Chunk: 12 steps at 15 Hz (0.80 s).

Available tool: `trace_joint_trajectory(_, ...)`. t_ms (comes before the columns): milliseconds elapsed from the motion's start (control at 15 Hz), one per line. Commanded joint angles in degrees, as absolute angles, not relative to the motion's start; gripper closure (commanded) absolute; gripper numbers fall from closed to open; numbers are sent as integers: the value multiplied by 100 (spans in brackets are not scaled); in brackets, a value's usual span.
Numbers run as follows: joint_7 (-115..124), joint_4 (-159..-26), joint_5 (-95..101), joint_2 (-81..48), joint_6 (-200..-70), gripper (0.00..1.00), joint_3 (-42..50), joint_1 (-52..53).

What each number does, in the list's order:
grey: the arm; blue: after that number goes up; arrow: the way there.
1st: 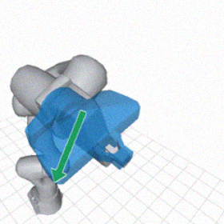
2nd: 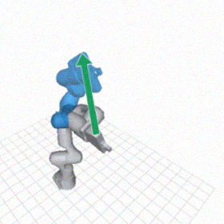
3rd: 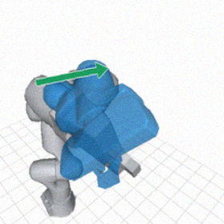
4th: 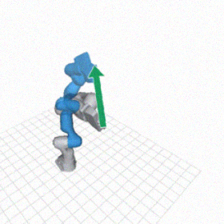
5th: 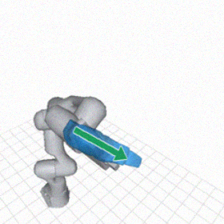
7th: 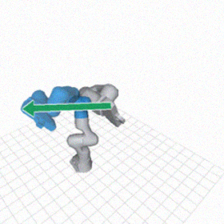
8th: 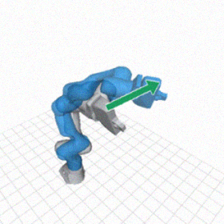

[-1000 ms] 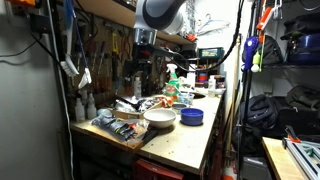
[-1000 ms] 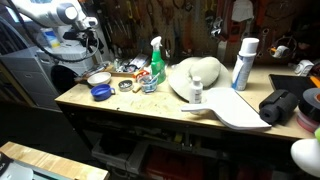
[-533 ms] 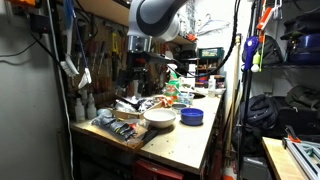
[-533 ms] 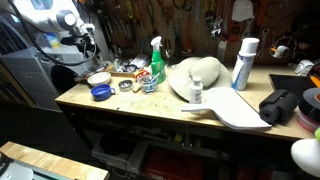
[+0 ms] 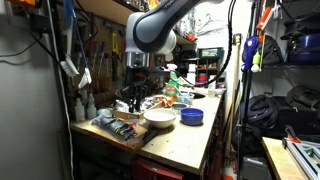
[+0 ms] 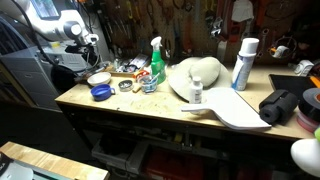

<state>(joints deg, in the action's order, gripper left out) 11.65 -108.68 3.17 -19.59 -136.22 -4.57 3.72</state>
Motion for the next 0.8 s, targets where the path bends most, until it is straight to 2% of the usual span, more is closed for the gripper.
trace_joint_trajectory(0, 1113, -10561, 158, -2370, -13601, 75, -348, 441)
trace_joint_trajectory(67, 1099, -10473, 163, -2460, -13581, 75, -348, 459)
trace_joint_trajectory(267, 1097, -10160, 220, -2710, -13540, 64, -335, 521)
trace_joint_trajectory(533, 1097, -9894, 221, -2954, -13489, 70, -304, 553)
trace_joint_trajectory(733, 1062, -9769, 163, -3111, -13452, 71, -317, 527)
